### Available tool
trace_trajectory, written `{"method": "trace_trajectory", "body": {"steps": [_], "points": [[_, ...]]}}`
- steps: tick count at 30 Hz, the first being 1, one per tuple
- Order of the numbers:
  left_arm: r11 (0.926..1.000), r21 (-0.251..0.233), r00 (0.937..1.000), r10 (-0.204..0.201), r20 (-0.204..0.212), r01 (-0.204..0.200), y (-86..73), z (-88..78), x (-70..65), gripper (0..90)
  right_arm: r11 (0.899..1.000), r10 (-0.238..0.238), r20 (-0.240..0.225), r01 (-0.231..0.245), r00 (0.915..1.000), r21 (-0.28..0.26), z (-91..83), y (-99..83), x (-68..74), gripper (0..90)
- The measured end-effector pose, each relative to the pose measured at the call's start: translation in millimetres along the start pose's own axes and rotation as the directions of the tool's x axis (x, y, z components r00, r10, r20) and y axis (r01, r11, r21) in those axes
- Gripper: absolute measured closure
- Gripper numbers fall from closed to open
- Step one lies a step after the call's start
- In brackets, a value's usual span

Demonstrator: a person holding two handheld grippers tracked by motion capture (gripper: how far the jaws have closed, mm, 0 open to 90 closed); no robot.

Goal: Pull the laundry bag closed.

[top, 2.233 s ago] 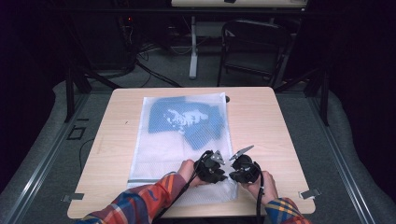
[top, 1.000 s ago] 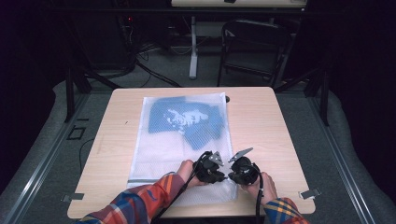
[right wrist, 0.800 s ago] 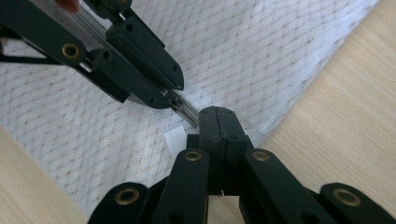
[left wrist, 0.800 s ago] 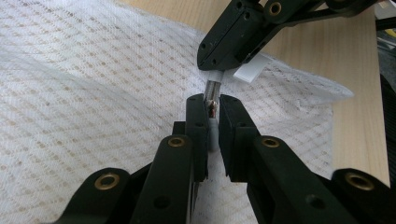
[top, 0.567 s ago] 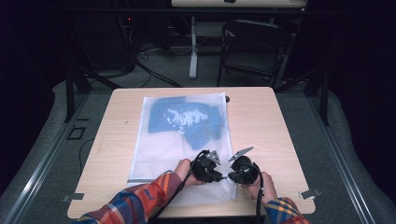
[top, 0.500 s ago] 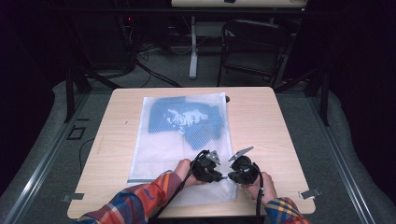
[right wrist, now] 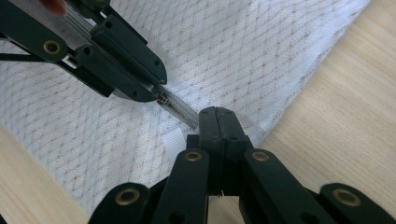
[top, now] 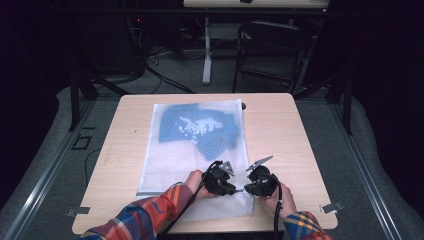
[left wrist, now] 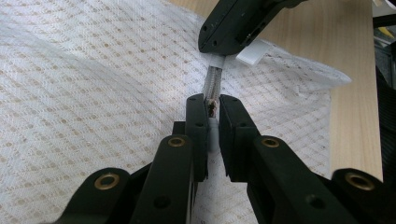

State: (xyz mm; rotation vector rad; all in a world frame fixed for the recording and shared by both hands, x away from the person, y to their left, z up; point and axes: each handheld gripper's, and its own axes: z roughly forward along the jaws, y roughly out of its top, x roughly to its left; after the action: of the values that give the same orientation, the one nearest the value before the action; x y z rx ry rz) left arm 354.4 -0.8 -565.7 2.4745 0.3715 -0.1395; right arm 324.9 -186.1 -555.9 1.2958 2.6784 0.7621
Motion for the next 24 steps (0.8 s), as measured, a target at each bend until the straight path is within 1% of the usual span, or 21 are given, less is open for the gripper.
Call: {"method": "trace_trajectory", "body": {"steps": [1,2,3,4,5,6,7,8,9,10,12,14,15,16,17,19,20,21,22,24], "points": [[1.0000,0.001,1.0000,0.001,-0.001,-0.001,0.0,-0.1,-0.1,82.7,1.000,-0.017,0.019,0.017,0.9997,0.010,-0.1,0.9,0.4,90.0],[1.0000,0.001,1.0000,0.001,-0.001,-0.001,0.0,-0.1,-0.1,82.7,1.000,-0.024,0.024,0.024,0.9994,0.017,-0.7,1.7,0.8,90.0],[1.0000,-0.001,1.0000,0.001,-0.002,-0.001,0.0,0.0,0.1,82.7,1.000,-0.025,0.027,0.025,0.9993,0.007,-1.0,2.4,2.1,90.0],[0.9998,-0.017,0.9999,-0.006,0.012,0.006,-0.7,1.1,0.8,82.6,1.000,-0.022,0.032,0.022,0.9993,-0.016,-1.8,2.7,3.3,90.0],[0.9998,-0.017,0.9999,-0.006,0.012,0.006,-0.7,1.1,0.8,82.7,1.000,-0.026,0.031,0.027,0.9992,-0.014,-4.8,4.6,3.4,90.0],[0.9998,-0.017,0.9999,-0.005,0.009,0.005,-0.6,1.4,1.0,82.7,0.999,-0.022,0.025,0.023,0.9994,-0.025,-6.2,5.5,4.3,90.0],[1.0000,0.004,1.0000,0.004,-0.004,-0.004,-0.1,1.1,0.8,82.7,0.999,-0.024,0.018,0.024,0.9996,-0.022,-7.6,6.4,4.6,90.0],[1.0000,-0.001,1.0000,-0.001,-0.004,0.001,-0.2,1.5,0.7,82.6,0.999,-0.008,0.002,0.008,1.0000,-0.039,-7.2,6.3,6.2,90.0],[1.0000,-0.001,1.0000,-0.001,-0.004,0.001,-0.2,1.5,0.6,82.7,1.000,-0.012,-0.005,0.012,0.9999,-0.028,-7.4,7.2,6.5,90.0],[1.0000,0.002,1.0000,0.002,-0.003,-0.002,-0.1,1.3,0.8,82.6,1.000,-0.009,-0.003,0.009,1.0000,-0.028,-6.2,7.7,7.6,90.0],[1.0000,-0.001,1.0000,-0.002,-0.004,0.002,-0.3,1.5,0.7,82.6,1.000,0.004,-0.016,-0.005,0.9999,-0.015,-3.6,8.5,8.2,90.0],[1.0000,0.001,1.0000,-0.003,-0.003,0.003,-0.4,1.4,0.6,82.6,1.000,0.006,-0.010,-0.006,0.9999,0.008,-1.6,10.0,8.1,90.0],[1.0000,0.000,1.0000,-0.003,-0.003,0.003,-0.3,1.4,0.5,82.6,1.000,0.016,-0.015,-0.016,0.9998,0.023,-0.9,10.4,8.0,90.0],[1.0000,0.003,1.0000,0.001,-0.002,-0.001,-0.3,1.2,0.7,82.6,0.999,0.039,-0.016,-0.039,0.9991,0.012,2.0,10.1,8.8,90.0],[1.0000,0.000,1.0000,0.001,-0.004,-0.001,-0.3,1.4,0.6,82.6,0.999,0.047,-0.026,-0.047,0.9986,0.006,4.6,9.7,8.6,90.0],[1.0000,-0.003,1.0000,0.002,-0.006,-0.002,-0.2,1.7,0.0,82.7,0.998,0.038,-0.022,-0.037,0.9990,0.047,6.1,10.2,6.2,90.0],[0.9999,-0.010,1.0000,0.002,0.001,-0.002,-0.4,2.2,0.0,82.7,0.998,0.056,-0.039,-0.055,0.9977,0.029,7.5,9.7,7.1,90.0],[0.9999,-0.009,1.0000,0.006,0.001,-0.006,-0.2,2.2,-0.1,82.7,0.998,0.040,-0.024,-0.039,0.9989,0.045,7.0,10.2,7.2,90.0],[0.9999,0.004,0.9999,0.010,-0.006,-0.010,0.2,1.4,-0.5,82.8,0.998,0.023,-0.020,-0.022,0.9995,0.054,6.7,11.0,7.3,90.0],[0.9999,0.005,0.9999,0.010,-0.004,-0.010,0.2,1.3,-0.5,82.8,0.998,0.022,-0.017,-0.021,0.9996,0.055,6.7,11.0,7.8,90.0]]}}
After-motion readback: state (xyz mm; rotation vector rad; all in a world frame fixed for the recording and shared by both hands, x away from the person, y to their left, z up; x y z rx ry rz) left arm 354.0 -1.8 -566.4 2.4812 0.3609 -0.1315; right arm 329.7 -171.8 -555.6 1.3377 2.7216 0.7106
